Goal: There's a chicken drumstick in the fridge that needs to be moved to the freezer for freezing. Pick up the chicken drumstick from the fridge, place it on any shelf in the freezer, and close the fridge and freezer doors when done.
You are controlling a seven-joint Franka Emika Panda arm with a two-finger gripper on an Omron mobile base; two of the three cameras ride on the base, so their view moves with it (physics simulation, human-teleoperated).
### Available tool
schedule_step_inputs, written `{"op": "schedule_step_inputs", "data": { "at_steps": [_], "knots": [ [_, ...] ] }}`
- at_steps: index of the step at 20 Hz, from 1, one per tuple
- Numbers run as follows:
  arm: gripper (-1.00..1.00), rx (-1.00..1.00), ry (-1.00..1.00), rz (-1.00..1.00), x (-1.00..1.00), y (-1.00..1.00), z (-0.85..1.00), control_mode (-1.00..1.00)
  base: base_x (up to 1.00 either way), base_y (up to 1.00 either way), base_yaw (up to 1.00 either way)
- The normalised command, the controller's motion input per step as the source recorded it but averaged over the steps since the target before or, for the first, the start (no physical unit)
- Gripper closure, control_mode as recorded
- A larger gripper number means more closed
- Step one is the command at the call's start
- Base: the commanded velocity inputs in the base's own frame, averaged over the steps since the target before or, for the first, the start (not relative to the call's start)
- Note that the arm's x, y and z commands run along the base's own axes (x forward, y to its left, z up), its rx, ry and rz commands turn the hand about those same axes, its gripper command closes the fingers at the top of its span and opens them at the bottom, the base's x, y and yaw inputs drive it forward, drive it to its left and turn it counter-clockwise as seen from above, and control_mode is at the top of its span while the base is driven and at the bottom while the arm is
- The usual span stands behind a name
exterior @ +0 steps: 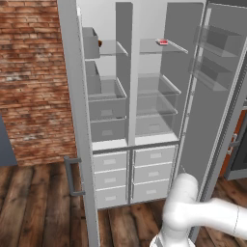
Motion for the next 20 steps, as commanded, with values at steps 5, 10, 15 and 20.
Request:
{"op": "schedule_step_inputs", "data": {
  "at_steps": [5,10,15,20],
  "knots": [
    [-1.00,0.03,0.00,0.35,-0.60,0.20,0.00,-1.00,0.00,0.00,0.00],
    [-1.00,0.00,0.00,0.18,-0.13,0.33,0.00,-1.00,0.00,0.00,0.00],
    [-1.00,0.00,0.09,0.00,0.57,0.34,0.00,-1.00,0.00,0.00,0.00],
    [-1.00,0.00,0.13,-0.06,0.20,-0.12,-0.01,-1.00,0.00,0.00,0.00]
  ]
}}
